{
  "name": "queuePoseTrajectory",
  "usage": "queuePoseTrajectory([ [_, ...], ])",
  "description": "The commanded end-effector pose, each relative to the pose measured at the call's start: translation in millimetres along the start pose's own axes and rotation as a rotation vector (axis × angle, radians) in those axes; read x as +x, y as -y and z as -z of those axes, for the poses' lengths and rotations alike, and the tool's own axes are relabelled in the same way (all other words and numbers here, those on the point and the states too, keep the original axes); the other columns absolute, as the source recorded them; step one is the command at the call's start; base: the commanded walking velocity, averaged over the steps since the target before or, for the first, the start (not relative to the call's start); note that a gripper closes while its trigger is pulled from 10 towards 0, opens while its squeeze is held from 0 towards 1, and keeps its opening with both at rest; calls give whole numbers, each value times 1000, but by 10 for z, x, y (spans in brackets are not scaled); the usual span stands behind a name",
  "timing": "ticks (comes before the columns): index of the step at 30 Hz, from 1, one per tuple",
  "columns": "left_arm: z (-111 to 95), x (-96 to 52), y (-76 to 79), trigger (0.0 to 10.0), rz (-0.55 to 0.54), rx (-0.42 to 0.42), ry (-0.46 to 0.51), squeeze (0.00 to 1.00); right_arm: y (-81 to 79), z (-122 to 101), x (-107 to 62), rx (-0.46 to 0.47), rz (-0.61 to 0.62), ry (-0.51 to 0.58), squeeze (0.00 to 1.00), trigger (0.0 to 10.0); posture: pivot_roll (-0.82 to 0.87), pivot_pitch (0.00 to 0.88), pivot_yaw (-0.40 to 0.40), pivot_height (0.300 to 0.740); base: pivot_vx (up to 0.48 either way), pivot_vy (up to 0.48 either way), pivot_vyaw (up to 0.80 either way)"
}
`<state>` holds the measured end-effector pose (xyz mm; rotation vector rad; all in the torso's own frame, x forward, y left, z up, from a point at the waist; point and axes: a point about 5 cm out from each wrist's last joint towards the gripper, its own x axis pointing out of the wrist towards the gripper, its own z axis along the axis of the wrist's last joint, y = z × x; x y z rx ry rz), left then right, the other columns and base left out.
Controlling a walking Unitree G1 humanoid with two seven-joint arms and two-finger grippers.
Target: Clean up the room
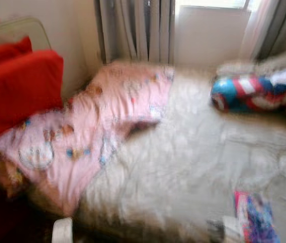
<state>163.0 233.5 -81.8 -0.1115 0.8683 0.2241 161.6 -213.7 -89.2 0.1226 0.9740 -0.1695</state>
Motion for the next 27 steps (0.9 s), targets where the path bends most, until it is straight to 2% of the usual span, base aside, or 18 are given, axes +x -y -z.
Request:
queuePoseTrajectory([
  [1,-40,2,-55,10000,-11,16,10,0,-53,-19,9,12,-17,5,0,10000,7,0,6,740,0,341,0],
  [27,-11,-13,-102,10000,-19,11,3,0,7,1,-6,14,-19,15,0,10000,15,0,6,740,0,344,0],
])
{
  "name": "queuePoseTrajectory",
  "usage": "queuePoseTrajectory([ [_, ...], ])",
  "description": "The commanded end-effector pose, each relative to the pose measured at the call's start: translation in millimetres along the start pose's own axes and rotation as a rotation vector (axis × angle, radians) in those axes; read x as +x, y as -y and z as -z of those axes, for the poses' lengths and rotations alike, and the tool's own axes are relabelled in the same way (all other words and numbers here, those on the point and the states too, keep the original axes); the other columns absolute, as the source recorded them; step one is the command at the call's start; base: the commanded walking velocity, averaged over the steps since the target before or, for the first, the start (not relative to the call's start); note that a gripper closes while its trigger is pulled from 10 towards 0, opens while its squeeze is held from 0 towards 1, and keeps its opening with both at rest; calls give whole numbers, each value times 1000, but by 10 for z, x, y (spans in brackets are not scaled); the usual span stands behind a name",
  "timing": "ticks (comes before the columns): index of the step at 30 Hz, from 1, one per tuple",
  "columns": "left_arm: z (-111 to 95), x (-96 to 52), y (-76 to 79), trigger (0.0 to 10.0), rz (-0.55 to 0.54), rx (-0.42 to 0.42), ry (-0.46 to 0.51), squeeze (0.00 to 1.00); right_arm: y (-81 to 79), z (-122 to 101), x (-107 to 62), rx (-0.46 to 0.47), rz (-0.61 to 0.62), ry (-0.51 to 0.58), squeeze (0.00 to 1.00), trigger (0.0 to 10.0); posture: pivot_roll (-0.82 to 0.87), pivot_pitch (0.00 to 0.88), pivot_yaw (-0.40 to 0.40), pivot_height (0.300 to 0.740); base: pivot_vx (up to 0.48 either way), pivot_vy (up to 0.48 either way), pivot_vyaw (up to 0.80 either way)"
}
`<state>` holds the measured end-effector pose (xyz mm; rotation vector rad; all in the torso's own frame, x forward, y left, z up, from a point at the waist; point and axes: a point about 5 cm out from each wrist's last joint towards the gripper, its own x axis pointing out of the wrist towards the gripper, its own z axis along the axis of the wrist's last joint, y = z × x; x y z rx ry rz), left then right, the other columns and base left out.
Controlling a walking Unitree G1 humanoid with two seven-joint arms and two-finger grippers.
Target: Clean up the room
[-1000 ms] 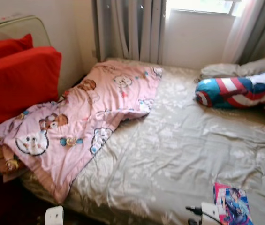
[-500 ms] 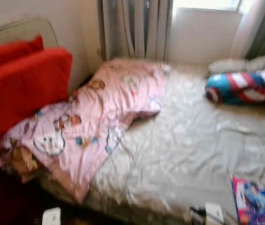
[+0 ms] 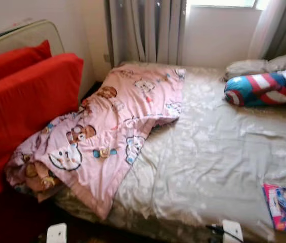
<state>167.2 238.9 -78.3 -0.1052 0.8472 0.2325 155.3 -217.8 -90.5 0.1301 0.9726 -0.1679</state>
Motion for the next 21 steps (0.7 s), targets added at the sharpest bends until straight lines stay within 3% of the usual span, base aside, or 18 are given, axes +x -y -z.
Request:
queuePoseTrajectory([
  [1,54,-22,-61,10000,-11,11,-19,0,-43,-52,15,8,-14,14,0,10000,15,0,6,740,0,341,0],
  [21,49,-13,-42,10000,-12,15,-29,0,-76,-42,18,13,-17,11,0,10000,15,0,9,740,0,343,0],
])
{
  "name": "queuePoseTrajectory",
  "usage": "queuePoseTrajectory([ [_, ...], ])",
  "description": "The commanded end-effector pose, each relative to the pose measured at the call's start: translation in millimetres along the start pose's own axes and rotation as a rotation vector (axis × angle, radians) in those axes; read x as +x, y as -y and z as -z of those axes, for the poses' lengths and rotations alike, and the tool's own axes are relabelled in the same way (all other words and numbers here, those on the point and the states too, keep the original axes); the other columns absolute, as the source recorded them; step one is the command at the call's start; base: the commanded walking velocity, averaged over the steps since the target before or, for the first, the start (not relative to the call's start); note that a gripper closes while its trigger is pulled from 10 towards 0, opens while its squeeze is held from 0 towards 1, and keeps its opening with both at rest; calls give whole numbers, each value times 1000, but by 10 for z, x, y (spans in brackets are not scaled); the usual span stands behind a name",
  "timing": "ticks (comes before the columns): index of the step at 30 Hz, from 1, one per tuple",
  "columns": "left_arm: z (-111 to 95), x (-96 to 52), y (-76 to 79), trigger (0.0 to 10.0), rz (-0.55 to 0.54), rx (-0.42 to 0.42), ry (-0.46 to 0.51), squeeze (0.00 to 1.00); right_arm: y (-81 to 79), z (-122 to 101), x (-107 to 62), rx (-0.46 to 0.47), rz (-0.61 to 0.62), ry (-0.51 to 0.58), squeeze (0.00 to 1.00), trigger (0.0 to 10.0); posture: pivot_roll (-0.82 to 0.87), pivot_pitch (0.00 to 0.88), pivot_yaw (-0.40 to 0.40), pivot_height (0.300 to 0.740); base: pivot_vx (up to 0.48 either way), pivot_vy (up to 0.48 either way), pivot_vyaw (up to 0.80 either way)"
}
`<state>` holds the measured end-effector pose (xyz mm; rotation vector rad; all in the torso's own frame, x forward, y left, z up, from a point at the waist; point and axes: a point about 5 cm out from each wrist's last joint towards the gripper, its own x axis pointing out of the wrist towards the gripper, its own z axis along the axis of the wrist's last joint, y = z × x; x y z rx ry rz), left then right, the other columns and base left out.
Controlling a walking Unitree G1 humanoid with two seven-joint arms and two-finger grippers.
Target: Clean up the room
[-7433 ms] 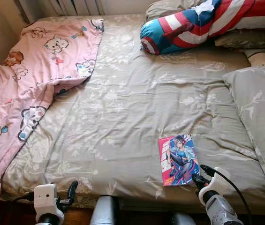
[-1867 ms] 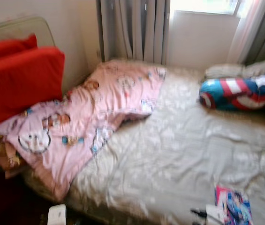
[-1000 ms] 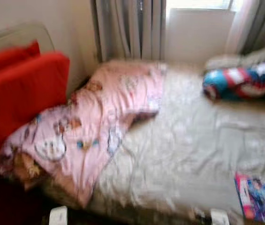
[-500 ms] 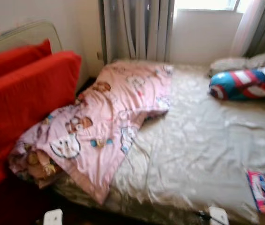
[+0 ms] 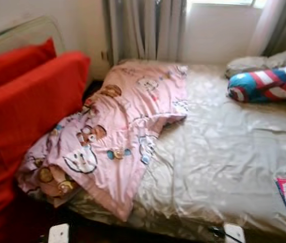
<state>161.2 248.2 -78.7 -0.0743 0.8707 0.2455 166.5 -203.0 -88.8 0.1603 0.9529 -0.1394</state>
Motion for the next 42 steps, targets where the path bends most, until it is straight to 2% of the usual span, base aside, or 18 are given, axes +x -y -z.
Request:
queuePoseTrajectory([
  [1,19,6,68,10000,13,-8,-10,0,91,34,-22,-1,22,-5,0,10000,14,0,11,740,0,345,0],
  [28,45,-4,60,10000,12,-5,-11,0,85,65,-26,-5,23,-14,0,10000,15,0,12,740,0,344,0],
  [35,31,4,106,10000,17,0,-5,0,99,91,-34,-7,23,-19,0,10000,19,0,11,740,0,0,0],
  [42,46,-3,87,10000,16,-1,-4,0,102,106,-39,-26,19,-21,0,10000,20,0,13,740,0,0,0],
])
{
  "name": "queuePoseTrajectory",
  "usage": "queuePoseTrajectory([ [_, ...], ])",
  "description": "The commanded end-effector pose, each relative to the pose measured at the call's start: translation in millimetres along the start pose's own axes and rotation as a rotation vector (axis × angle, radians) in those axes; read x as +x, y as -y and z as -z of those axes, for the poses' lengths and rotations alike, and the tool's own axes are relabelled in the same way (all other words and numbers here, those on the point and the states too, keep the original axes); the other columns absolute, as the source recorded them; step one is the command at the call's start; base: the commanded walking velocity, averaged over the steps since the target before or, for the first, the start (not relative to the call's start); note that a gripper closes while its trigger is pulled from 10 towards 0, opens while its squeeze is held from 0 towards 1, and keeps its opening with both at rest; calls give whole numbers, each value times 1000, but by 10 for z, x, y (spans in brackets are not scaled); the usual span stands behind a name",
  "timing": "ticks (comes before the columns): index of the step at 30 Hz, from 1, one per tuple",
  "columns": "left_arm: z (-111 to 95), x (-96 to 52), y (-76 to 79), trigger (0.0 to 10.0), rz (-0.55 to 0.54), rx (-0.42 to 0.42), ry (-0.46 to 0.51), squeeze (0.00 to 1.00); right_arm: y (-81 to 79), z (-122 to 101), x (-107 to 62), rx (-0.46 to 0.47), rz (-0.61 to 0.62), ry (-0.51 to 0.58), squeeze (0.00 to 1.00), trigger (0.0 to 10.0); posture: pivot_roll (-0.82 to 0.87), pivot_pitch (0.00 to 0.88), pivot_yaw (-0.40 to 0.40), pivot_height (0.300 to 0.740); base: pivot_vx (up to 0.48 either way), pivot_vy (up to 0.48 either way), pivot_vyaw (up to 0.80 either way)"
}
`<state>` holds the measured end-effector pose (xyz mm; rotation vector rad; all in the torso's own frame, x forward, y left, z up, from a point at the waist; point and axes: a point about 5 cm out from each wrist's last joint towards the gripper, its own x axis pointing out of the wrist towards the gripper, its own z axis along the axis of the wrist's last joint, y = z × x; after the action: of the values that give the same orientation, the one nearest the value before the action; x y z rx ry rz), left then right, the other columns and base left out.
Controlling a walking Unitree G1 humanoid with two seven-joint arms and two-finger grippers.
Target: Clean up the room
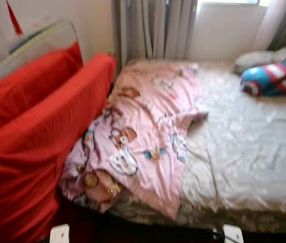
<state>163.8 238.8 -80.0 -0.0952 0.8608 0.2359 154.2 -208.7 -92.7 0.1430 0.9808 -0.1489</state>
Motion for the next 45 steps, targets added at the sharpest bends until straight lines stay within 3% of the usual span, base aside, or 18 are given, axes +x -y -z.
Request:
queuePoseTrajectory([
  [1,43,-14,-15,10000,-2,14,-12,0,20,-2,-4,-16,0,5,0,10000,20,0,13,740,0,0,0],
  [8,42,-12,-12,10000,-2,17,-15,0,-171,-60,34,-28,-22,8,0,10000,22,0,16,740,0,0,764],
  [20,-40,30,111,10000,10,30,-8,0,-186,-70,38,-24,-21,10,0,10000,17,0,24,740,0,0,783],
  [35,-127,56,133,10000,17,17,5,0,-78,-26,15,-6,-2,13,0,10000,19,0,15,740,0,0,0],
  [45,-144,60,136,10000,26,18,6,0,-117,-78,28,-32,-22,24,0,10000,18,0,14,740,190,0,77],
])
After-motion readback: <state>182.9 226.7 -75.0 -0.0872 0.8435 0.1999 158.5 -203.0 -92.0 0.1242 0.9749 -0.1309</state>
